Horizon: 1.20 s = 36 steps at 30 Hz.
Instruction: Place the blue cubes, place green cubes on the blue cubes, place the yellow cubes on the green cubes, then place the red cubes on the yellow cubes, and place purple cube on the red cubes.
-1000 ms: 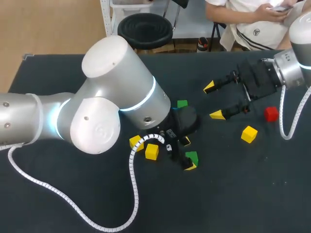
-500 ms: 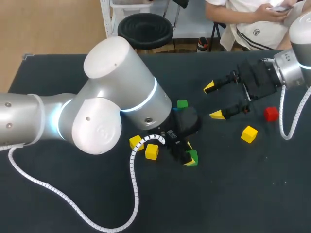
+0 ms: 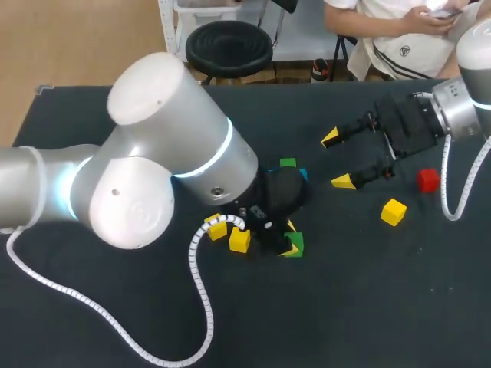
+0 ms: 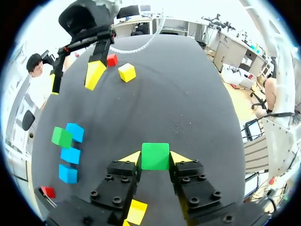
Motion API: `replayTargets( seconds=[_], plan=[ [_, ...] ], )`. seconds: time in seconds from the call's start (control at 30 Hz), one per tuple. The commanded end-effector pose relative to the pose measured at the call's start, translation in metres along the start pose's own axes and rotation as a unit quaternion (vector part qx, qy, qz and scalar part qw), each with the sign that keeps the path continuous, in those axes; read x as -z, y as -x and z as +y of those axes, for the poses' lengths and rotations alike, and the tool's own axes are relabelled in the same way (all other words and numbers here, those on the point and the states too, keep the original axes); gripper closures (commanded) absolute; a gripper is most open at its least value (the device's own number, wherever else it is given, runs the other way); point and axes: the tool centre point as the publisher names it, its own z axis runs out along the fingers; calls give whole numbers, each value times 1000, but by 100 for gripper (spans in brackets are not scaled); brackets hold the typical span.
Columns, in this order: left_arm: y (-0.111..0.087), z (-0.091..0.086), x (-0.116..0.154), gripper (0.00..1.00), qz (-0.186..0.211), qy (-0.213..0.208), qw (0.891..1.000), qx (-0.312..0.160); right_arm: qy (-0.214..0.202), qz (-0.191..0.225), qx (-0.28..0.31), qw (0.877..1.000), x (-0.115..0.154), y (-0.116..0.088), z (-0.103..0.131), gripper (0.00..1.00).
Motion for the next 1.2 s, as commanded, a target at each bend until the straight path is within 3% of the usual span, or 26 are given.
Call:
replayTargets(
  seconds=[0.03, 0.33, 0.9, 1.2],
  plan=[
    [-11, -7, 16, 100, -30, 4, 999, -14, -1, 0, 1, 1000, 0, 0, 0, 0],
    [-10, -5, 43, 100, -29, 22, 998, -47, -1, 0, 1, 1000, 0, 0, 0, 0],
    [-12, -4, 41, 100, -40, 17, 998, -43, -1, 0, 1, 1000, 0, 0, 0, 0],
    [-9, 29, 53, 100, -55, 58, 996, -43, -1, 0, 1, 1000, 0, 0, 0, 0]
  ],
)
